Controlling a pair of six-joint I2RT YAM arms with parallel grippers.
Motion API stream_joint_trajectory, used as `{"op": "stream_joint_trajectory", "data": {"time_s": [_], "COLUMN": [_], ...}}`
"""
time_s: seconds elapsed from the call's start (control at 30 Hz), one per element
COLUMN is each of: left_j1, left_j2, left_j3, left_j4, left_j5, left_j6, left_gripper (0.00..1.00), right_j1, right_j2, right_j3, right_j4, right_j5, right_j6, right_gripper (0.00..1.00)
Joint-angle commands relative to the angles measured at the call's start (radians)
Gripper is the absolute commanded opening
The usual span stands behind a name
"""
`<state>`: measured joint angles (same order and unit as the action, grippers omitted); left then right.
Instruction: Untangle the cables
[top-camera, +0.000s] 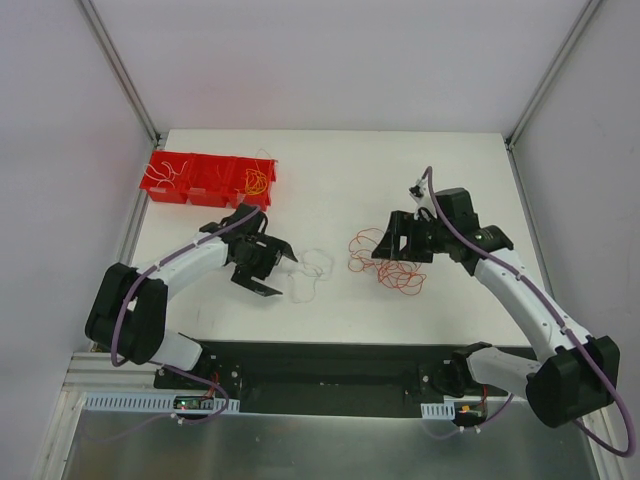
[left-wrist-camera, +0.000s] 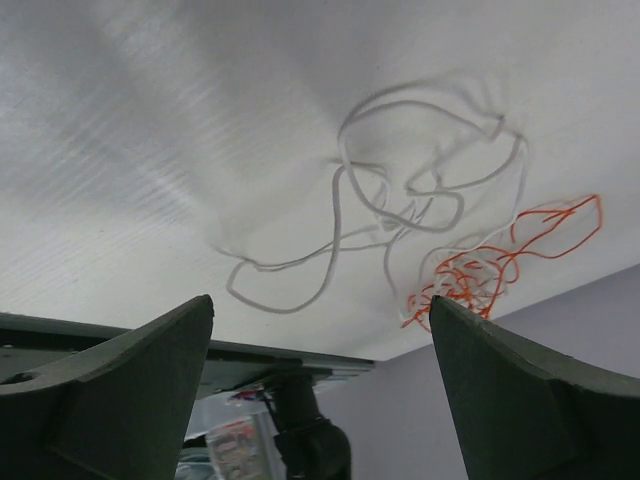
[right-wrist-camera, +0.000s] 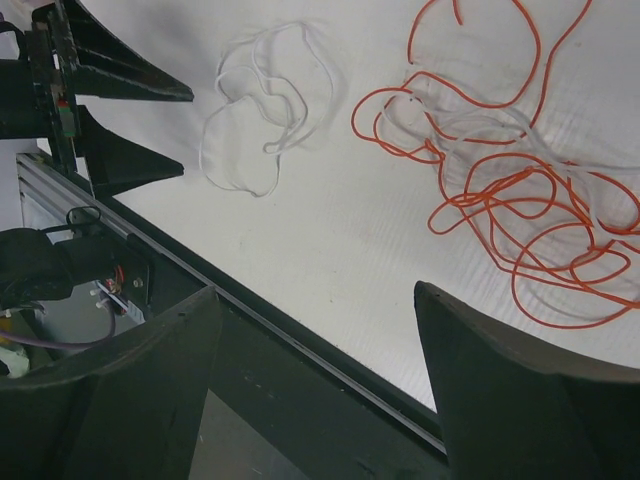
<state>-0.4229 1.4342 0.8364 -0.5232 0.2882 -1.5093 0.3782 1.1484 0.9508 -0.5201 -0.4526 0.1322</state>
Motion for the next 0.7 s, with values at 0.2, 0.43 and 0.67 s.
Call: {"op": "stream_joint_trajectory", "data": {"time_s": [0.2,0.43,0.67], "left_j1": [0.072,0.082,0.072], "left_j2": [0.087,0.160,0.187], "left_j3": [-0.086,-0.026,-0.010], "left_j4": [0.215,0.238,0.238], "left_j5": [0.080,0.091,0.101], "left_j6": [-0.327,-0.351,-0.362], "left_gripper": [0.91,0.75,0.68], "right_j1": [-0.047,-0.073,-0.078], "right_j2": [-0.116,-0.176,-0.222], "right_j3": [-0.021,-0.018,0.013], "right_j4": [-0.047,-0.083,-0.090], "right_j5": [0.015,0.048,0.098], "right_j6": [-0.046,-0.068,-0.086], "right_gripper": [0.80,0.80,0.80]}}
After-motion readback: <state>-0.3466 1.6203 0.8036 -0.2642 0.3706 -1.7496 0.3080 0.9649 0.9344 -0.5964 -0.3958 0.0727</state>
